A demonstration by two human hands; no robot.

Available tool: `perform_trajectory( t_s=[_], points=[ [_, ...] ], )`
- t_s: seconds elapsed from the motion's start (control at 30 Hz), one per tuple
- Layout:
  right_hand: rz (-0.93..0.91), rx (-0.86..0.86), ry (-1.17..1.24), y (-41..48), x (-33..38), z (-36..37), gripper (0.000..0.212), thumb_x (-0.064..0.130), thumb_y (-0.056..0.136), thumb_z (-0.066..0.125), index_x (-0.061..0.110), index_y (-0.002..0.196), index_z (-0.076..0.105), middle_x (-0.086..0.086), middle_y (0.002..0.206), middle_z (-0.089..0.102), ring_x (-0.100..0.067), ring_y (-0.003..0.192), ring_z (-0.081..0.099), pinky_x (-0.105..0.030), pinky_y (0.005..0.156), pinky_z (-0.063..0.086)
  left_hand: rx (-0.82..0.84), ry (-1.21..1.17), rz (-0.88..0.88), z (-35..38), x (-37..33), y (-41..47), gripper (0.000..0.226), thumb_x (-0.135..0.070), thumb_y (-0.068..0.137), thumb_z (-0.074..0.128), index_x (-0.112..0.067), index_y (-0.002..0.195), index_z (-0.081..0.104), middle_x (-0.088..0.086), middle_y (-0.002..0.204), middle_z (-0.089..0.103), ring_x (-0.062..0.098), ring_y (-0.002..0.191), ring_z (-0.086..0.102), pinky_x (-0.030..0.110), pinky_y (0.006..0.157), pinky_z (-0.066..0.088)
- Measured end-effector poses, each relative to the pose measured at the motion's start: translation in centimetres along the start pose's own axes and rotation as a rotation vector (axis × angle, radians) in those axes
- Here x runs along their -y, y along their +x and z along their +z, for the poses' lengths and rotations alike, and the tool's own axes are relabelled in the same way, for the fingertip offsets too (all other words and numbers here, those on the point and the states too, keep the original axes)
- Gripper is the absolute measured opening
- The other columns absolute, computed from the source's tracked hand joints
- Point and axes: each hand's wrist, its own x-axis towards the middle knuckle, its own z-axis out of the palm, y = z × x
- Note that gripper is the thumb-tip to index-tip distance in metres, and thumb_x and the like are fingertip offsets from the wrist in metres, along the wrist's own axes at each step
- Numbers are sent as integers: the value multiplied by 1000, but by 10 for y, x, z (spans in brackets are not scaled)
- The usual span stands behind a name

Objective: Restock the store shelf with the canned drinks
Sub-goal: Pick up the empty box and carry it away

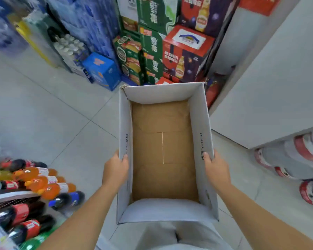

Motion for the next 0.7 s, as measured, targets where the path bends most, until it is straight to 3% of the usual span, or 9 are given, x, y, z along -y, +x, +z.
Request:
perform_trajectory(
  t_s=[0.17,0.27,0.37,0.43,0.53,0.7],
  points=[
    [-130,130,-53,55,102,71,27,26,100,43,22,123,57,-1,88,62,-28,84,58,-32,69,38,-96,-54,-102,-62,21,76,40,-29,102,45,-5,134,53,20,117,65,36,106,61,39,87,51],
    [-192,215,-81,88,166,113,30,26,100,44,23,128,55,-4,102,66,-32,100,61,-32,75,41,-159,-76,-194,-104,25,119,40,-29,102,45,-6,133,54,19,119,65,36,108,61,38,88,49],
    [-252,288,-100,117,238,156,28,28,99,45,23,125,55,-5,109,67,-30,100,60,-38,84,47,-219,-122,-270,-150,29,161,38,-29,102,46,-9,133,54,16,118,66,34,105,62,35,84,50],
    [-299,319,-140,131,285,183,25,28,99,45,23,120,57,-7,102,68,-28,88,59,-38,79,48,-257,-138,-316,-181,33,188,38,-28,102,45,-10,133,54,16,119,66,35,104,62,36,85,51],
    [-357,374,-165,149,352,223,20,28,100,43,25,115,56,-1,82,63,-15,67,55,-30,59,41,-293,-133,-391,-224,40,231,38,-28,103,44,-7,132,55,17,120,64,35,107,60,30,76,40],
    [-381,425,-181,171,449,302,19,30,102,40,32,117,52,0,77,63,-18,64,60,-27,49,37,-340,-176,-408,-290,68,325,37,-27,102,46,-6,131,56,19,123,64,38,112,59,35,87,44]
  ],
)
